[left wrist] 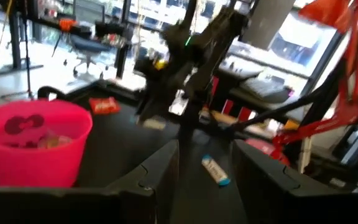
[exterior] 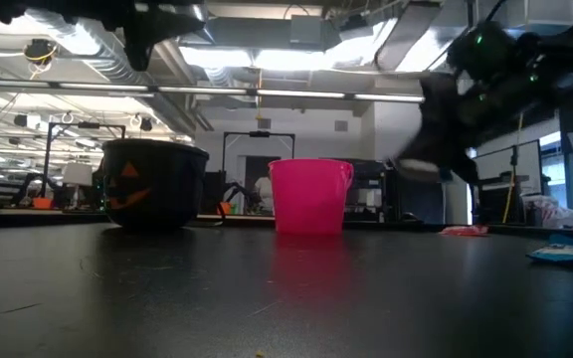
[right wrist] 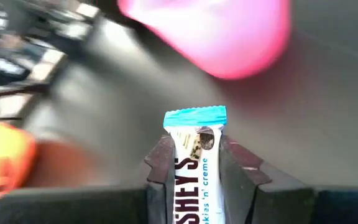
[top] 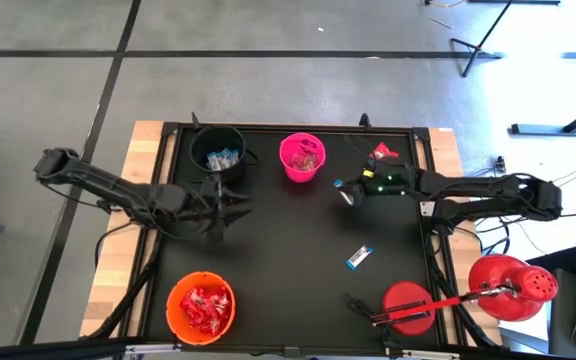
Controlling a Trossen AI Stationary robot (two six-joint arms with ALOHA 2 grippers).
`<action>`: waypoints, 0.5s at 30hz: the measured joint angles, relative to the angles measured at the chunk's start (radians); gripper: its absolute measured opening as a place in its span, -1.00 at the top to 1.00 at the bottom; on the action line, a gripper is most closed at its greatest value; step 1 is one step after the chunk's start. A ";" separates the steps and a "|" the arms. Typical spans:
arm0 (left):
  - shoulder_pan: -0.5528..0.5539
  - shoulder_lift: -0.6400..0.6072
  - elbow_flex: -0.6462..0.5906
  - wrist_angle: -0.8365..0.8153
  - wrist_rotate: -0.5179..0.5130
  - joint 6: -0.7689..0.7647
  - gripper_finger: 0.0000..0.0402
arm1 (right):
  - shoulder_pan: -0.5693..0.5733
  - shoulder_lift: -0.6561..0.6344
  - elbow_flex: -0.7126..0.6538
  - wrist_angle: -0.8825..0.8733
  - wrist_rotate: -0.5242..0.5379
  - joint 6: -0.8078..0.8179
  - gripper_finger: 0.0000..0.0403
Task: Organize candy in baskets
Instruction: Put the white chocolate bar into the black bucket
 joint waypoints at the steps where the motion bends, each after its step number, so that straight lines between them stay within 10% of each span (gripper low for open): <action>1: 0.000 0.018 0.000 -0.001 -0.003 -0.004 0.30 | 0.021 -0.001 0.000 0.050 -0.002 0.001 0.58; 15: 0.000 0.366 0.000 0.481 0.000 0.002 0.30 | 0.247 0.000 0.001 0.455 0.195 0.027 0.56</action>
